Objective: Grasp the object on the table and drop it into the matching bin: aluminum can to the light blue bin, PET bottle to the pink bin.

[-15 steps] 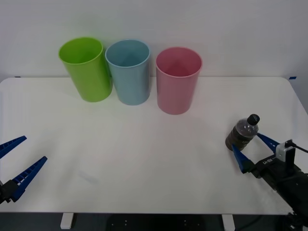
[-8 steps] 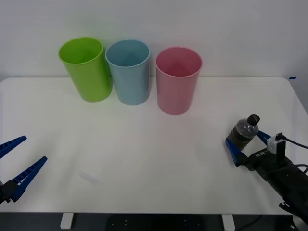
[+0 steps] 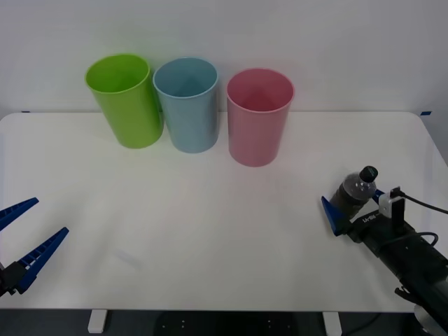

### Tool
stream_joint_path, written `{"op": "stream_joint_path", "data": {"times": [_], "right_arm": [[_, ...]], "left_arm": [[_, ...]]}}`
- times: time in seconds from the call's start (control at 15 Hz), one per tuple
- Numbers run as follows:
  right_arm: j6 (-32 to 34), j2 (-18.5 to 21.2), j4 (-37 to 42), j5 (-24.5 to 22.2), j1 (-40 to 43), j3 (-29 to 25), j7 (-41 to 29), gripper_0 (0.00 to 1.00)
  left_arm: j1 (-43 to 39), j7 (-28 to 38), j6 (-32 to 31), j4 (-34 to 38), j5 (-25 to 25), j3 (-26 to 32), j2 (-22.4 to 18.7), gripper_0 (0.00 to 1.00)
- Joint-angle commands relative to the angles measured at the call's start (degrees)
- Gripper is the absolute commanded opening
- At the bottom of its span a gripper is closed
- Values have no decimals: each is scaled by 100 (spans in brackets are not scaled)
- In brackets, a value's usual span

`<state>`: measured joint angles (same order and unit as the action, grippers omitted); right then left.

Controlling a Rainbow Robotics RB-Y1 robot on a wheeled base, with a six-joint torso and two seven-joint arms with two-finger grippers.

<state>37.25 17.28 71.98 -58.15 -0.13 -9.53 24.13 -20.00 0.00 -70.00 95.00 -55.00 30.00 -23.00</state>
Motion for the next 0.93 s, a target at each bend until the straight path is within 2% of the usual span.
{"op": "stream_joint_path", "data": {"times": [0.07,0.2,0.33,0.4,0.93], "right_arm": [[-78,-32,1,5,-4,-5,66,100],[-130,-41,1,5,-4,-5,127,100],[-139,-41,1,5,-4,4,162,14],[-148,-41,1,14,-4,4,171,0],[-113,-41,53,40,-13,-13,224,0]], "left_arm": [[0,0,0,0,0,0,0,100],[0,0,0,0,0,0,0,100],[0,0,0,0,0,0,0,100],[0,0,0,0,0,0,0,100],[0,0,0,0,0,0,0,100]]}}
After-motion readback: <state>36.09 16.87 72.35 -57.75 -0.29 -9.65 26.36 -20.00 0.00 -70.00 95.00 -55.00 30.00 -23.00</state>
